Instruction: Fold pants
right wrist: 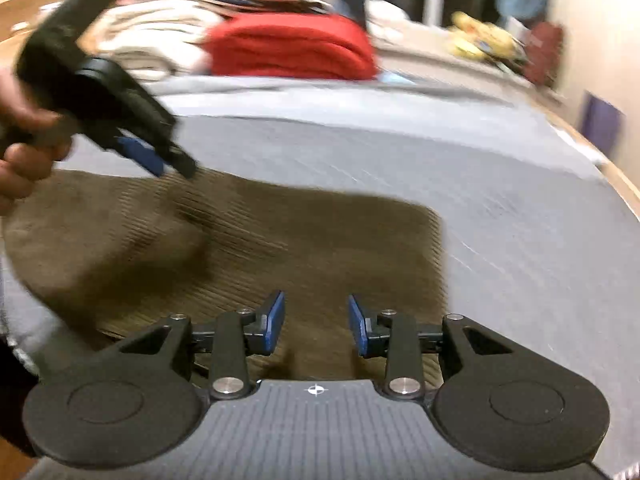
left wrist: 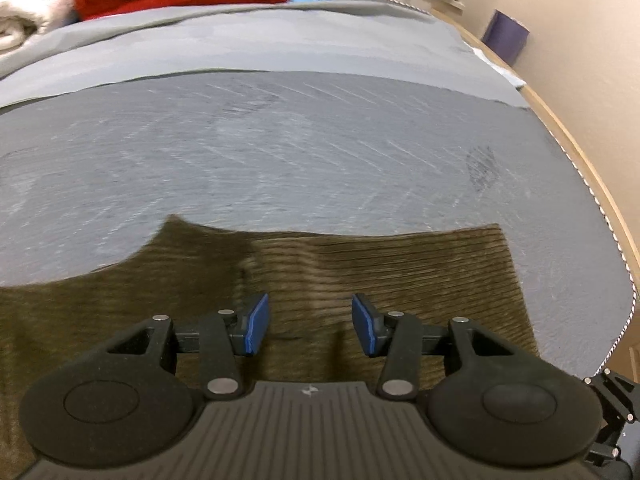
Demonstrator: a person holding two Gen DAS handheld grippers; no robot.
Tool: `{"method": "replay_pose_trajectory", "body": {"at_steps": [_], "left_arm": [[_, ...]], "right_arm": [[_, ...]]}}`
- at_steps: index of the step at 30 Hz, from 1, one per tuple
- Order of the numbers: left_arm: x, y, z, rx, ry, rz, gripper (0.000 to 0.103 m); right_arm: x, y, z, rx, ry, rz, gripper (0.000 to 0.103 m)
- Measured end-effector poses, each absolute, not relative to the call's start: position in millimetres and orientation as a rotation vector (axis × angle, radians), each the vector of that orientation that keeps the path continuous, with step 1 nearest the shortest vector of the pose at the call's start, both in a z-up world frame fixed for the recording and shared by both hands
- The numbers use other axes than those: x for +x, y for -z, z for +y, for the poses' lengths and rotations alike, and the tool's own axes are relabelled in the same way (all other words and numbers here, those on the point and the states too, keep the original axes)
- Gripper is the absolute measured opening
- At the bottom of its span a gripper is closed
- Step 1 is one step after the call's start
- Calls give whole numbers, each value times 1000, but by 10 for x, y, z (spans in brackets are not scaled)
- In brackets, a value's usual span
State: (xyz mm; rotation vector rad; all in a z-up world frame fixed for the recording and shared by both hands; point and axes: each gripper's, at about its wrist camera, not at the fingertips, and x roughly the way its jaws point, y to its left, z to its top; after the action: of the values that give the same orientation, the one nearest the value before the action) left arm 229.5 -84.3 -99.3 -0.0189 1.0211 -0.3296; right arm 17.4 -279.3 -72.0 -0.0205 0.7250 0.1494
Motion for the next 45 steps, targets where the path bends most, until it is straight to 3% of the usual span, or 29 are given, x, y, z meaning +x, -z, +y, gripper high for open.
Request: {"method": "replay_pose_trajectory", "body": {"at_steps": [4, 5, 8, 16, 20, 32, 38, 45], "left_arm": [[2489, 1226, -999, 30, 344, 1058, 33], [2578, 1355, -996, 70, 281, 1097, 24], [2711, 1556, -925, 71, 160, 1154, 37], [2546, 1266, -1267, 132, 249, 995, 36], [2506, 1204, -1322, 118, 291, 987, 36], [1837, 1080, -1411, 246, 635, 1029, 38], [1461, 1690, -1608, 544, 724, 1177, 43], [1370, 1349, -1426, 430, 770, 1068, 46]], "right_arm": [[186, 981, -2975, -25, -146, 868, 37], [158, 1072, -2958, -55, -154, 906, 37], [134, 1123, -2909, -94, -178, 897, 37], [135, 1032, -3118, 2, -132, 846, 38], [196, 1129, -3051, -65, -141, 911, 38], [1067, 732, -3064, -15, -76, 720, 40], [1672, 1133, -2943, -129, -24, 900, 40], [1672, 1153, -2931, -63, 62, 911, 40]]}}
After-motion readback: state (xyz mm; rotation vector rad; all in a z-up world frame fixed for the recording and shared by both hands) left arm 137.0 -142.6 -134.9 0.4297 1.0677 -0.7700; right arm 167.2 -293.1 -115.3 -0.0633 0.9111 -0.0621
